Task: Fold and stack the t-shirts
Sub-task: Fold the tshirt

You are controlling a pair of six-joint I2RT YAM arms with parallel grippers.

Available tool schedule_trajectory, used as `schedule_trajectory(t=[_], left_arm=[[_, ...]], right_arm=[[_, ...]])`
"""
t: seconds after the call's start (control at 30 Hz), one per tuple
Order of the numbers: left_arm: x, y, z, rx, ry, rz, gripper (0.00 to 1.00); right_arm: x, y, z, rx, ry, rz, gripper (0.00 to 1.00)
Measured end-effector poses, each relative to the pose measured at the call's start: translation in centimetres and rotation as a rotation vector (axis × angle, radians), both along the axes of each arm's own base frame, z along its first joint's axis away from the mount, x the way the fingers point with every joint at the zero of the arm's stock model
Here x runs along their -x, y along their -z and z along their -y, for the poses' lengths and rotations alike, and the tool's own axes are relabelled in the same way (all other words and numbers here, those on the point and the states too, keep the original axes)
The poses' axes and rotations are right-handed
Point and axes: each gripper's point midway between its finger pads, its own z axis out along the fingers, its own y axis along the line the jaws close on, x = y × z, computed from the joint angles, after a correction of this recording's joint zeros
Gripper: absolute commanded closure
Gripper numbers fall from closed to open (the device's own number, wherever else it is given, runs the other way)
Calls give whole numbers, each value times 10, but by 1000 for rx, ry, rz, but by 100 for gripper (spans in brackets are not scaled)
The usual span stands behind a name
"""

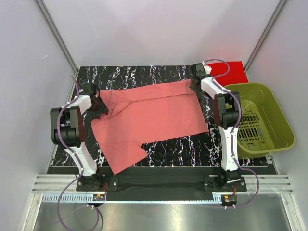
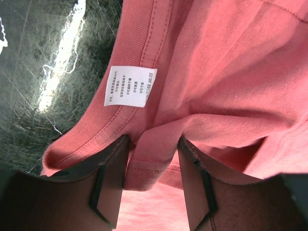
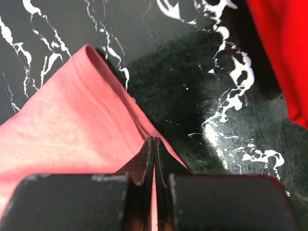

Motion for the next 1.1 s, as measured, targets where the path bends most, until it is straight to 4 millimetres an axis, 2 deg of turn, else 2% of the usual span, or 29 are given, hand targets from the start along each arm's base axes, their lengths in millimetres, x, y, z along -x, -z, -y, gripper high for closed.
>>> schedule_trajectory(t=[0.07,0.1,0.27,0.37,0.6,0.87,1.1], left_arm=[[0,-1,1,3,1,3,49],[0,-2,1,5,3,5,48],[2,-5,5,17,12,1,48],[3,-7,6,20,14,1,48],[3,-8,8,22,19,4,49],[3,-8,9,22,22,5,49],[2,-8,11,22,27,5,49]], right_arm=[[1,-1,-2,-10,-9,-6,76],[2,-2,-4,-17,-9,-15,72],[2,-21,-5,-41,22,-31,66],[4,-24,-6,-60,53,-40,65],[25,-18,-5,-107,151,-126,65],[26,-16,-11,-180,231,-127,65],[27,4,-13,-204,281,-154,65]])
